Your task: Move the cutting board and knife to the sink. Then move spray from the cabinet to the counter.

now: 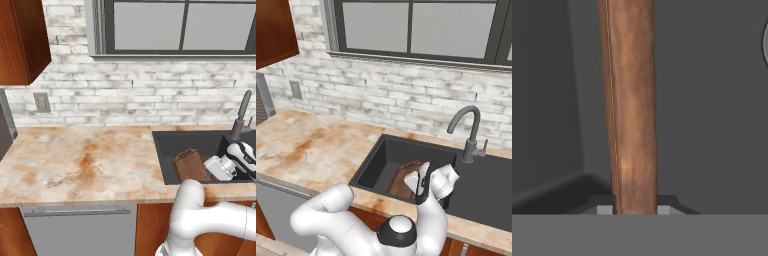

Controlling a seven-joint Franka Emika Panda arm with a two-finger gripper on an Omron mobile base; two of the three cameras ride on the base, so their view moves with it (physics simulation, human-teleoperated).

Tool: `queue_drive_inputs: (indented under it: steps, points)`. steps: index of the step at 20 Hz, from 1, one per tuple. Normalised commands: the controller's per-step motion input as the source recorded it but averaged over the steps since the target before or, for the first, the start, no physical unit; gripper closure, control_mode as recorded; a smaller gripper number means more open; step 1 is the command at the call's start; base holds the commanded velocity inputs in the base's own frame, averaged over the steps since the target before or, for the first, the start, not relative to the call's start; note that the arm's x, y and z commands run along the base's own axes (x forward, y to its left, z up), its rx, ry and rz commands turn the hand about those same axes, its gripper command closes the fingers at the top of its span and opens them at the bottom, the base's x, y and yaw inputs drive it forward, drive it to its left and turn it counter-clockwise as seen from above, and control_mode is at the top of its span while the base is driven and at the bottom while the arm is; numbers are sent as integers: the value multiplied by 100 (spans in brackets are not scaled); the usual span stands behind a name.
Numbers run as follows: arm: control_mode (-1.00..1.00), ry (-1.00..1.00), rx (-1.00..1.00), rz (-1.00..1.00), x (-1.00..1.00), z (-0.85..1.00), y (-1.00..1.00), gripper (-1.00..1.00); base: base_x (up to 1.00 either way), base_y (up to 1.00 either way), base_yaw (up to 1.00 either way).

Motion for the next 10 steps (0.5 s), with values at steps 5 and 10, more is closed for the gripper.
queue_drive_inputs:
  steps: [5, 10]
  points:
    - [-100, 1, -3, 4, 1, -18, -2, -100, 0, 0, 0]
    - [-100, 0, -4, 0, 0, -1, -12, -100, 0, 0, 0]
